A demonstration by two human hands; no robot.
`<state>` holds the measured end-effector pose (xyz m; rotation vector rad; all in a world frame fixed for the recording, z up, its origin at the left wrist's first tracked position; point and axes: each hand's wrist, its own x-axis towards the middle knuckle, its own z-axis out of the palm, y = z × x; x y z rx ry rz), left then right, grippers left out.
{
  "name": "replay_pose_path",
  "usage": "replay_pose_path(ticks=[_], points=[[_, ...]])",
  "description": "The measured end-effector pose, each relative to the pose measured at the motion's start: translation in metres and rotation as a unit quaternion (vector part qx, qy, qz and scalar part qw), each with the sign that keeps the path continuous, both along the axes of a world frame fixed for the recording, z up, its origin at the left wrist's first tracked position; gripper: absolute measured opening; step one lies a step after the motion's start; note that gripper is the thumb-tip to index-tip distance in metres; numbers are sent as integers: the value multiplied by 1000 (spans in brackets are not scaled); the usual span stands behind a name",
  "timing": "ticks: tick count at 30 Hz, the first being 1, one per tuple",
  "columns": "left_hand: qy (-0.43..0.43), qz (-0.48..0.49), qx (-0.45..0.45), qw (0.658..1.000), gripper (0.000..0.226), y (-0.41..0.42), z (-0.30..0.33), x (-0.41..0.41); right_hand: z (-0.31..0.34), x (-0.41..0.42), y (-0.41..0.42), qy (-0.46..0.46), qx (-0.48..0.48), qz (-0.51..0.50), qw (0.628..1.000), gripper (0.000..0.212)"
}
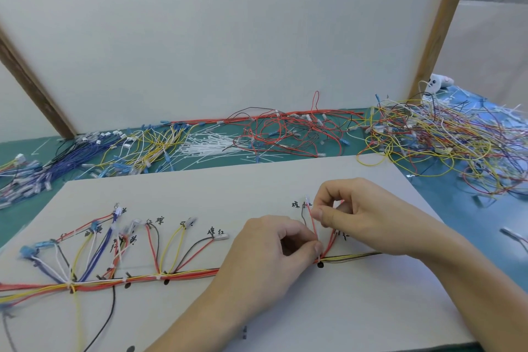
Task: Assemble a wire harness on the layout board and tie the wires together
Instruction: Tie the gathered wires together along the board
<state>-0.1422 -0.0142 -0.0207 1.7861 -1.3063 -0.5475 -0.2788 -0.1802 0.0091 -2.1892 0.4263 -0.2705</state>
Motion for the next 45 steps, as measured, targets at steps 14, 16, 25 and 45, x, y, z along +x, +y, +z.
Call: replay_pose_path(ticks=[14,16,25,45], points=[[-59,-12,0,998,4,0,-1,2,6,-1,2,25,62,-5,998,17],[-62,-12,-3,998,5,0,-1,2,4,2,6,21,54,0,998,17],[-78,-29,17,996,4,1,1,3,-3,14,14,-25,53,-53,997,29],[-143,-34,15,989,12,0,1,-1,-4,18,22,-100,132,-92,982,39]])
